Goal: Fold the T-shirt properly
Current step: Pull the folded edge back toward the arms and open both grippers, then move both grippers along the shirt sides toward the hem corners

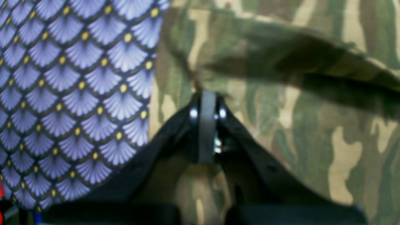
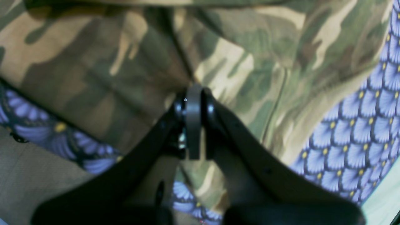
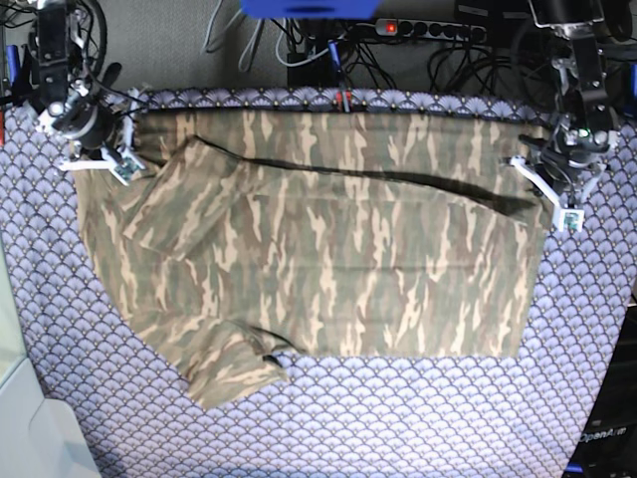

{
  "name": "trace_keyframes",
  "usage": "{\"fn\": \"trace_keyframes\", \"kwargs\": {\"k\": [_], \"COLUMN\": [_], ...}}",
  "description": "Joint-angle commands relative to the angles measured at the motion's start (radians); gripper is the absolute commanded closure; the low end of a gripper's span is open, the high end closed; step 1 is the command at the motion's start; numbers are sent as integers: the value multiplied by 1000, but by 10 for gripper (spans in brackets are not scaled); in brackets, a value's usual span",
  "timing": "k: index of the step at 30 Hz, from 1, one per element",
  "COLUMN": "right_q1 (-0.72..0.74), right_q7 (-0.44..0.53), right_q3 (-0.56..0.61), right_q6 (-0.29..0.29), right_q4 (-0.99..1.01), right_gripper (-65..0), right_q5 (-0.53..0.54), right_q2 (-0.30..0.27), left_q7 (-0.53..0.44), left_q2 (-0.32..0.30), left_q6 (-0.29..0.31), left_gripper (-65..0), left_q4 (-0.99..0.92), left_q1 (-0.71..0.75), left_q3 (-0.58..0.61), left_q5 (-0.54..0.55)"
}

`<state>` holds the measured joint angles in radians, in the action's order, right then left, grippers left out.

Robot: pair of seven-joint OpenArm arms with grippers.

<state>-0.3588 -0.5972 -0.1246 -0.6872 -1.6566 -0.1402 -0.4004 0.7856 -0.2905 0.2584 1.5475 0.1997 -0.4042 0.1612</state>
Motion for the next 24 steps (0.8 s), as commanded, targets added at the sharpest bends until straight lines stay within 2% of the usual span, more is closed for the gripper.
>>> {"fn": "trace_keyframes", "kwargs": {"k": [1,8,12,15,19,24], "right_q1": [-33,-65,-58,-50,31,192], "right_q7": [-131,-139,-185,-185,-194,-310], "right_q3": [-17,-56,-56,-54,-62,-54], "right_q6": [-11,-11,-11,-11,-11,-11], "right_q4": [9,-198,-285,-317,-317,-316], "right_gripper": [-2,-3,-3,-3,-3,-4], "right_q5": [-78,-25,-25,-25,-25,-25], "right_q2": [-16,13,54,77,97,91], "left_q7": [-16,-16,-15,-13,-4,51], "left_q2": [-16,-17,-16,-14,-14,-6], "left_q6": [-3,-3,-3,-3,-3,-3], "left_gripper": [-5,-5,-5,-5,-5,-9], "left_q4": [18,24,21,29,51,104], "left_q1": [-10,-10,-9,-4,-4,-10], "left_q3": [-6,-8,-8,-8,-35,-115], "left_q5": [4,4,4,4,4,15]}}
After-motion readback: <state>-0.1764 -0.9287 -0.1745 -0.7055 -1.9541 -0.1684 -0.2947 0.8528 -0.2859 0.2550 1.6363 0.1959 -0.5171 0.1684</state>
